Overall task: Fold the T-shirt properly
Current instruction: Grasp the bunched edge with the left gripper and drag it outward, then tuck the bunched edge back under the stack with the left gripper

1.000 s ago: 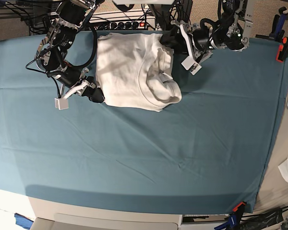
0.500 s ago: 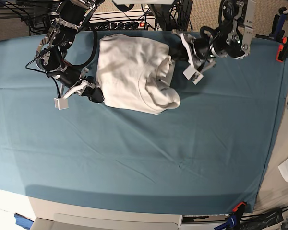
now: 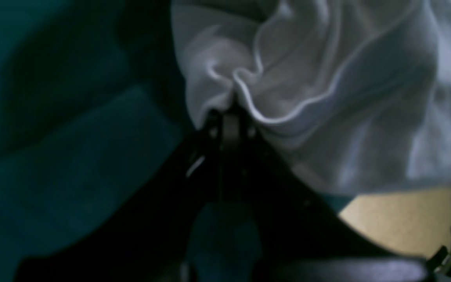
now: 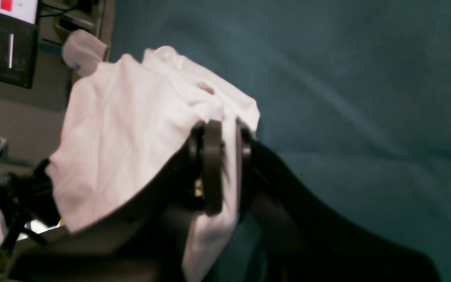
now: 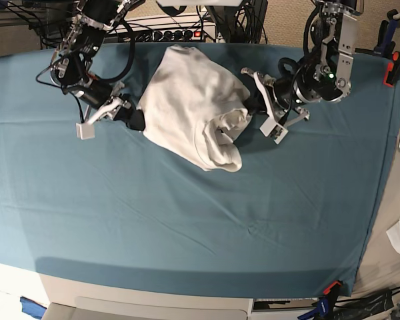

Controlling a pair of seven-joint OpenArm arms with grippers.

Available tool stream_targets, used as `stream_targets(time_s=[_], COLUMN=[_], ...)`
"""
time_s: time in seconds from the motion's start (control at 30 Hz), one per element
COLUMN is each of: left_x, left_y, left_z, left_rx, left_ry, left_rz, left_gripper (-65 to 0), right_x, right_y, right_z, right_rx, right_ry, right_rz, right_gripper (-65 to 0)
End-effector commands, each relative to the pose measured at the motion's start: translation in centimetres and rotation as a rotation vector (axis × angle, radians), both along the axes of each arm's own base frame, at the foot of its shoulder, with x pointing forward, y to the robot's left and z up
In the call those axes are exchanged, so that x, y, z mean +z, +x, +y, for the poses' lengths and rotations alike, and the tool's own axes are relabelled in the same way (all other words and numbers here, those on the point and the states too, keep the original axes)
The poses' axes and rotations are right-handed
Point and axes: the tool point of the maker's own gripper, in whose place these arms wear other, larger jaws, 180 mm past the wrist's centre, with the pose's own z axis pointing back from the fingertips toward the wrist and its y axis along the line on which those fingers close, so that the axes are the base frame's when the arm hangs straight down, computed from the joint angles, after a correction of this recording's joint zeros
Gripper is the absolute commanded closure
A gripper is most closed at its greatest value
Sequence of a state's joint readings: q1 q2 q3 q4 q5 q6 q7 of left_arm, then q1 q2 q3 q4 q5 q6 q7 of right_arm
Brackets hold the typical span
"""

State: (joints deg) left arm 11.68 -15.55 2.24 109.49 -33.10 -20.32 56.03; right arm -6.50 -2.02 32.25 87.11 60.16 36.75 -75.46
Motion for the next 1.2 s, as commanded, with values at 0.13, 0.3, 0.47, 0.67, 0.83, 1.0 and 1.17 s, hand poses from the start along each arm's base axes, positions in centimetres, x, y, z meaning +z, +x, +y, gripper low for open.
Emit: stream_targets(time_s=[0.13, 0.3, 0.47, 0.67, 0.83, 1.0, 1.17], left_x=[-0.2, -0.7, -0.2, 0.8, 1.7, 1.6, 0.8], left_y=[1.8, 3.7, 5.5, 6.9, 8.0, 8.2, 6.9], left_z=[0.5, 1.0, 1.3, 1.3, 1.3, 1.8, 2.9], left_rx=[0.046, 0.060, 0.067, 0.070, 0.070, 0.066, 0.028], left_ry=[-0.018, -0.008, -0.005, -0.005, -0.006, 0.026, 0.053], left_rz=[-0.009, -0.005, -0.027, -0.059, -0.091, -0.088, -0.017], left_gripper=[0.0, 0.0, 0.0, 0.0, 0.0, 0.0, -14.1], right_x=[-1.0, -1.4, -0.3, 1.6, 2.5, 2.6, 2.7], right_y=[-2.8, -5.2, -7.2, -9.2, -10.4, -10.5, -10.4], right_z=[0.6, 0.9, 0.6, 0.5, 0.8, 0.8, 0.8], right_rx=[0.034, 0.059, 0.078, 0.111, 0.135, 0.130, 0.127], right_ry=[0.031, 0.040, -0.024, -0.118, -0.157, -0.155, -0.156], right_rz=[0.061, 0.076, 0.066, 0.036, 0.021, 0.017, 0.012], right_gripper=[0.0, 0.0, 0.0, 0.0, 0.0, 0.0, 0.0])
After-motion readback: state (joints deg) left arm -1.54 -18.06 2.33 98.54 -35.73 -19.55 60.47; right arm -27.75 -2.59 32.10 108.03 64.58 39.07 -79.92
